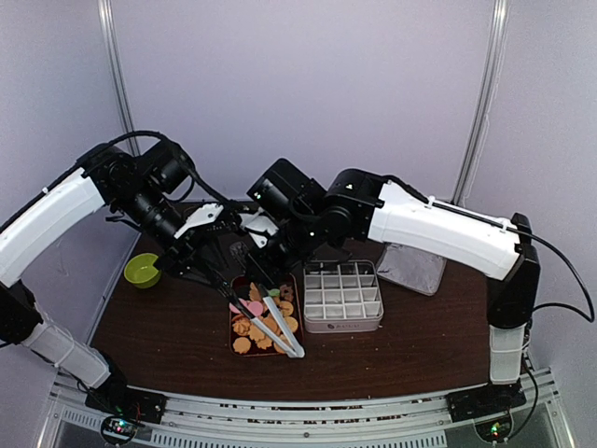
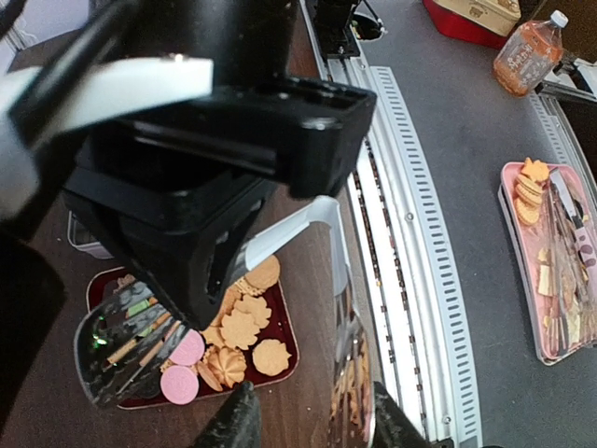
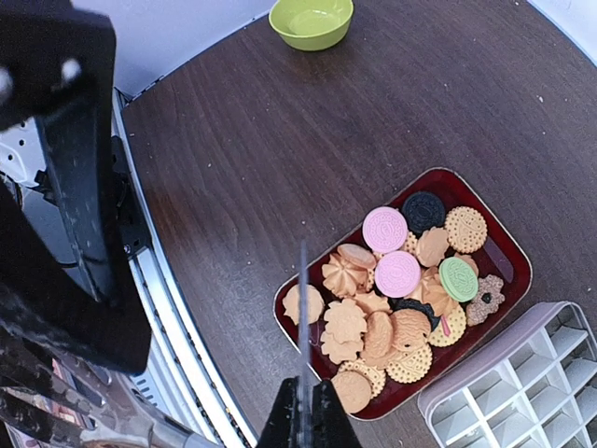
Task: Pack the cookies
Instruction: Pass from the right arm to the left
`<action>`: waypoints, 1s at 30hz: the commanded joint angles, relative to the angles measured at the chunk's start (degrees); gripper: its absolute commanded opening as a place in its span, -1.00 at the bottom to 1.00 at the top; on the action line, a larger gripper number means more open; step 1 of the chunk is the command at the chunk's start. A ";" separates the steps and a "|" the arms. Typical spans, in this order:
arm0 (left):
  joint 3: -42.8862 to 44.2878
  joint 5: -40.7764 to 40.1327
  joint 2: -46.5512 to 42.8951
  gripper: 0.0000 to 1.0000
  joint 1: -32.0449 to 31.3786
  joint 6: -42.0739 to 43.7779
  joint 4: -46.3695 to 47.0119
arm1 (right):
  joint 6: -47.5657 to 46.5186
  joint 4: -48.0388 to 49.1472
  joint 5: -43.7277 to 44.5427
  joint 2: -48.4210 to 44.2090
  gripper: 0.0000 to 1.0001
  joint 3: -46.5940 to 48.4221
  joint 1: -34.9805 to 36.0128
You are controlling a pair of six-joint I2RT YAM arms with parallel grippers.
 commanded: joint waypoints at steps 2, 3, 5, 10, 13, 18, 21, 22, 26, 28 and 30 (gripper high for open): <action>-1.25 -1.34 -1.29 -0.53 -1.12 -1.15 2.39 | 0.45 0.88 0.71 0.61 -1.00 3.35 0.43; -1.06 -1.47 -1.29 -0.70 -1.26 -1.43 2.75 | 0.59 0.92 0.68 0.82 -1.00 3.73 0.53; -0.59 -1.50 -1.38 -0.99 -1.43 -2.29 3.65 | 0.84 1.16 0.74 1.04 -0.96 4.07 0.55; -0.49 -1.84 -2.31 -1.00 -1.47 -5.07 7.20 | 2.34 5.72 1.63 -1.86 -0.21 0.52 0.48; -0.28 -1.28 -2.97 -1.00 -1.32 -6.82 8.36 | 3.60 12.59 1.86 -7.30 0.24 -8.26 -0.05; 3.49 4.23 -3.62 -1.00 -1.04 -7.94 5.69 | 7.45 32.96 -4.42 -20.90 0.23 -31.69 -2.65; 5.21 6.96 -3.58 -1.00 -0.95 -10.19 5.87 | 9.25 41.35 -9.15 -26.91 0.19 -41.61 -3.39; 5.39 7.73 -3.59 -1.00 -0.99 -11.24 6.44 | 9.42 42.49 -10.37 -28.01 0.18 -43.14 -3.41; 5.37 10.71 -3.63 -1.00 -0.96 -14.11 7.76 | 9.50 42.67 -11.54 -29.26 0.08 -45.22 -3.40; 5.50 11.61 -3.62 -1.00 -0.97 -14.94 7.77 | 9.35 42.27 -11.43 -29.20 -0.04 -45.46 -3.40; 5.75 11.99 -3.75 -1.00 -0.95 -15.62 7.78 | 9.27 42.46 -11.46 -29.26 -0.21 -45.56 -3.32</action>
